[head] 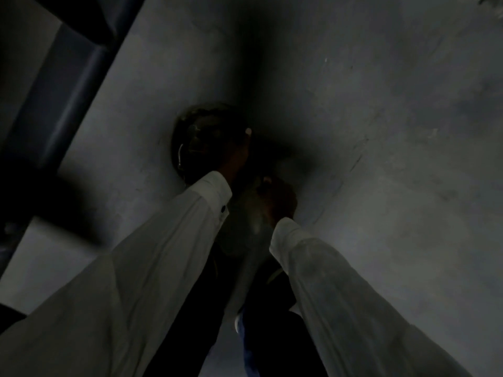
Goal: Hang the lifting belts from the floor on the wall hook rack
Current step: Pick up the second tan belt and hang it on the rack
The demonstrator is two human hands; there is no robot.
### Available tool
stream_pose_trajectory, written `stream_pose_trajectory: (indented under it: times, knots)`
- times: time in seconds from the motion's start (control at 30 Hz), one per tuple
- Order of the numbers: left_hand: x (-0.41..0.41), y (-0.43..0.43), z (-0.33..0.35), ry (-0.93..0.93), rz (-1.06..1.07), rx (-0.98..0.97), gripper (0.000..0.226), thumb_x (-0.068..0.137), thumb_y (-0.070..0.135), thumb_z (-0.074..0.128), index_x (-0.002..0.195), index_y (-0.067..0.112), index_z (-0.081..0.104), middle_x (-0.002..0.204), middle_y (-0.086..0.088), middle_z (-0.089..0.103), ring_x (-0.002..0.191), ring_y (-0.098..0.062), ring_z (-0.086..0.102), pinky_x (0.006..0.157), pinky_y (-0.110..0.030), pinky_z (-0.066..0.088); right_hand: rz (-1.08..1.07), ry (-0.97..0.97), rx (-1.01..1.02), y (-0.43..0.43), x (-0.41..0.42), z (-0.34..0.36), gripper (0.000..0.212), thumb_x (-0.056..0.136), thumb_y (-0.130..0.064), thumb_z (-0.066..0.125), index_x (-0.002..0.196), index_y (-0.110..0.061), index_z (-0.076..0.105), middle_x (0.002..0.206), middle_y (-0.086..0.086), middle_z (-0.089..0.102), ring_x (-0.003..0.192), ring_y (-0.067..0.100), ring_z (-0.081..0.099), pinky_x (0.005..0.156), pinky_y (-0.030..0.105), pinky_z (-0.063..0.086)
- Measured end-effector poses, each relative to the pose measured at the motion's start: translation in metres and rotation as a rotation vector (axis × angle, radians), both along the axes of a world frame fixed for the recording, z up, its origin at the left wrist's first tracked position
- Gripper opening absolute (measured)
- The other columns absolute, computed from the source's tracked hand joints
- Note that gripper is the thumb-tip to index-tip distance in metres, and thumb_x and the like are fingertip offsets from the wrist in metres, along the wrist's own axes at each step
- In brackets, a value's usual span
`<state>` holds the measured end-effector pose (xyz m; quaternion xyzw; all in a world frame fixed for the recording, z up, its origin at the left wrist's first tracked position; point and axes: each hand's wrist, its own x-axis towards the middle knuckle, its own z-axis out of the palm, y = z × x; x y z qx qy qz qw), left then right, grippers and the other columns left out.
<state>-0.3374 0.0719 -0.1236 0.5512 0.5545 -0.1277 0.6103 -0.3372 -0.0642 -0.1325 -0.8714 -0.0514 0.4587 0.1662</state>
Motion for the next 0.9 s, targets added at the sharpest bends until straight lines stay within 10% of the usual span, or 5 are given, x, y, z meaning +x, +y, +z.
stream_pose_trajectory:
  times: [0.27,0.43,0.6,0.8,0.9]
  knots:
    - [0.005,-0.016,-0.007,0.101,-0.328,0.136,0.058,0.099,0.03,0.055,0.149,0.007,0.036,0.152,-0.016,0.04,0.14,-0.032,0.04,0.115,-0.038,0.033,-0.16,-0.346,0.134,-0.022,0.053,-0.007,0.033,0.103,-0.023,0.05,0.131,-0.011,0.063,0.13,0.007,0.066,0.121,0.023,0.06,0.1,0.029,0.042]
    - [-0.036,-0.057,0.034,0.065,-0.581,0.085,0.047,0.104,0.024,0.046,0.148,0.011,0.039,0.144,-0.008,0.047,0.133,-0.024,0.045,0.116,-0.04,0.034,-0.485,0.151,0.219,-0.023,0.06,0.023,0.037,0.103,-0.051,0.042,0.096,-0.02,0.061,0.086,-0.003,0.057,0.08,0.015,0.053,0.075,0.028,0.039]
    - [-0.05,-0.032,0.085,-0.017,-0.703,0.229,0.045,0.103,0.017,0.047,0.147,0.01,0.039,0.149,-0.016,0.043,0.138,-0.032,0.041,0.115,-0.034,0.031,-0.816,0.513,0.499,-0.041,0.055,0.069,0.047,0.098,-0.057,0.048,0.139,-0.032,0.05,0.118,-0.012,0.066,0.108,0.01,0.061,0.1,0.039,0.047]
    - [0.006,-0.008,0.219,-0.212,-0.19,-0.275,0.037,0.098,0.027,0.059,0.13,0.009,0.062,0.13,-0.013,0.065,0.12,-0.03,0.062,0.1,-0.038,0.051,-0.821,0.507,0.715,-0.046,0.062,0.177,0.05,0.099,-0.019,0.059,0.146,-0.024,0.045,0.138,0.001,0.062,0.123,0.022,0.062,0.099,0.041,0.052]
    - [0.041,-0.011,0.286,-0.229,-0.233,-0.11,0.029,0.094,0.016,0.064,0.116,-0.003,0.067,0.114,-0.017,0.07,0.096,-0.021,0.068,0.08,-0.026,0.053,-0.72,0.498,0.737,-0.052,0.071,0.254,0.03,0.098,-0.011,0.058,0.126,-0.022,0.062,0.114,-0.004,0.073,0.106,0.017,0.068,0.094,0.036,0.055]
